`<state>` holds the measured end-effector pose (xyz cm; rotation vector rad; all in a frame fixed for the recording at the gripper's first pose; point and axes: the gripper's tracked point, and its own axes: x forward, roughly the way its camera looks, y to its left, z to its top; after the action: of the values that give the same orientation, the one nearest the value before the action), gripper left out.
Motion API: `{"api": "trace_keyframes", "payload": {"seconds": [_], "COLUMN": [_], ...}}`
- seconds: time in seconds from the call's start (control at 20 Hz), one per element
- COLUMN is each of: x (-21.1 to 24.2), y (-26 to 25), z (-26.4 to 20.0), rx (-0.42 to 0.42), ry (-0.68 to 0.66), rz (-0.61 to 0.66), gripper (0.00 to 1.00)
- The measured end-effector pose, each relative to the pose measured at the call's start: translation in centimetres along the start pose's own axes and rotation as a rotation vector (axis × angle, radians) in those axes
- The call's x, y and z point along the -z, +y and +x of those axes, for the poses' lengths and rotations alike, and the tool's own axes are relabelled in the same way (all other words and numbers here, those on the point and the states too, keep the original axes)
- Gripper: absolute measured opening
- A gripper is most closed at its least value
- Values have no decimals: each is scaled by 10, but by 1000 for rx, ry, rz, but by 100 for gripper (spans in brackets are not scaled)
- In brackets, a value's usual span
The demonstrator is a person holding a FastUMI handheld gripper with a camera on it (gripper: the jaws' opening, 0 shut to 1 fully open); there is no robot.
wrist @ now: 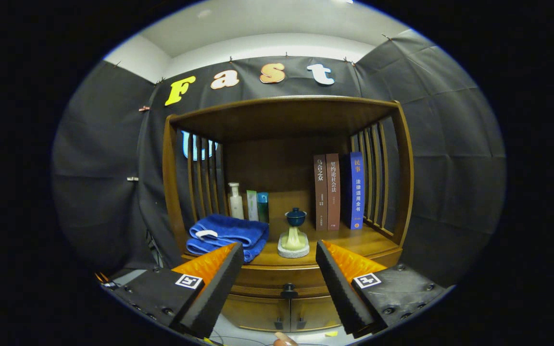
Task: Pull open the drawer, take out the items inside it, and place them on the countertop above the cabinet.
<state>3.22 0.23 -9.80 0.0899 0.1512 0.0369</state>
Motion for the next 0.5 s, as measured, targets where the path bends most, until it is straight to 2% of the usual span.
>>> {"api": "trace_keyframes", "payload": {"seconds": [0.3,0.5], "x": [-63,-87], "y": [13,20], "z": [-16,-19], "rx": [-35,-42], "ry": [-2,-22], "rz": [-19,-31], "gripper": [99,99]}}
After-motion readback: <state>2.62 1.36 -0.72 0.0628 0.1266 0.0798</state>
